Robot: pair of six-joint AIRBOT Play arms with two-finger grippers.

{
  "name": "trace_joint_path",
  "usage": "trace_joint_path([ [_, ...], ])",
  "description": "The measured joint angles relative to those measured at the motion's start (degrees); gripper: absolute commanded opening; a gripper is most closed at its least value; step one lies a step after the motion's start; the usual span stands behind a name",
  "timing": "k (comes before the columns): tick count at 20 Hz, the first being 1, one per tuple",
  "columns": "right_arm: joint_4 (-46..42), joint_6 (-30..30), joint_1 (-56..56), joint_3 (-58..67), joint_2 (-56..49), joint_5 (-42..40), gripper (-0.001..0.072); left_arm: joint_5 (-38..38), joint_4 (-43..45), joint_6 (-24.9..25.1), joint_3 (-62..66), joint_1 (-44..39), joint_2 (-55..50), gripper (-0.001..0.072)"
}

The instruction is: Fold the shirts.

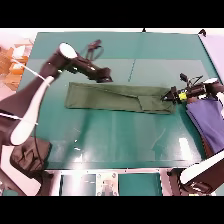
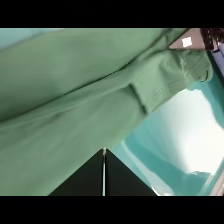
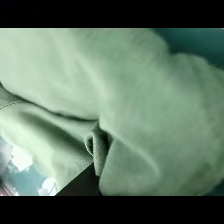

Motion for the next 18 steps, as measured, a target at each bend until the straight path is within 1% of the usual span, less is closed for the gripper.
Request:
trace_joint_path([
  [4,0.5,3.0,1.2,6.4,2.8,5.5,0.0022,8.8,1.5,0.0,-0.6,-7.2,-4.9,0.0026],
  [9,0.7,8.7,4.3,13.5,9.4,12.0,0.0022,17.9,1.9,-4.3,-0.5,-11.9,-12.2,0.0026],
  [13,0.8,11.6,8.5,16.4,14.1,14.5,0.0022,21.0,-0.7,-6.7,2.3,-13.0,-17.1,0.0026],
  [18,0.8,14.2,12.2,18.5,16.1,15.2,0.0023,19.6,-3.2,-7.5,5.1,-12.5,-18.9,0.0026],
])
